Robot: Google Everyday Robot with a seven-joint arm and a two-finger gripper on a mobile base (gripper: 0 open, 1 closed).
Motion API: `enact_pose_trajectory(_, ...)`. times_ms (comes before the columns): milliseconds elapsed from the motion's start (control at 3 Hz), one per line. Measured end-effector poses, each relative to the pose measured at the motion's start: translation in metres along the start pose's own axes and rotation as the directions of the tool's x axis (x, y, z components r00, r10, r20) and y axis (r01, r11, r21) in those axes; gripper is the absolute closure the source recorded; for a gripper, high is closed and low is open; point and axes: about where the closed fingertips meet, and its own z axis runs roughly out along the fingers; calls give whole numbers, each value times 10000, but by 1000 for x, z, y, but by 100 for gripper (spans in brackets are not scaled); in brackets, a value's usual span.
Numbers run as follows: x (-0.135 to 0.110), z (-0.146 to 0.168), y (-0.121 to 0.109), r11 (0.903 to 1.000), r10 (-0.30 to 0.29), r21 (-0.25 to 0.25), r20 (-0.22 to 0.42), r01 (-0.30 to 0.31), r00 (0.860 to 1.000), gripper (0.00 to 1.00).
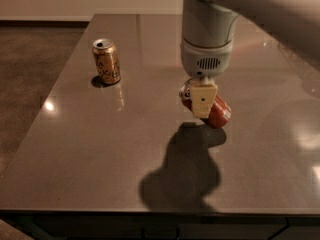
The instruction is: Knock coke can over
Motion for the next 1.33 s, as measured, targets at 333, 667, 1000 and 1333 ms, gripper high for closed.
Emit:
enact_pose_trajectory(333,1,14,-18,9999,-28,134,-780,39,9969,84)
enact_pose_trajectory(667,1,27,-29,9995,-184,213,-1467,218,9890,61)
enact_pose_trajectory(1000,3,39,-33,9990,-361,188,-1934,405,9805,37)
enact_pose_trajectory(1333,-1,41,-39,9981,-371,421,-1766,452,9836,13)
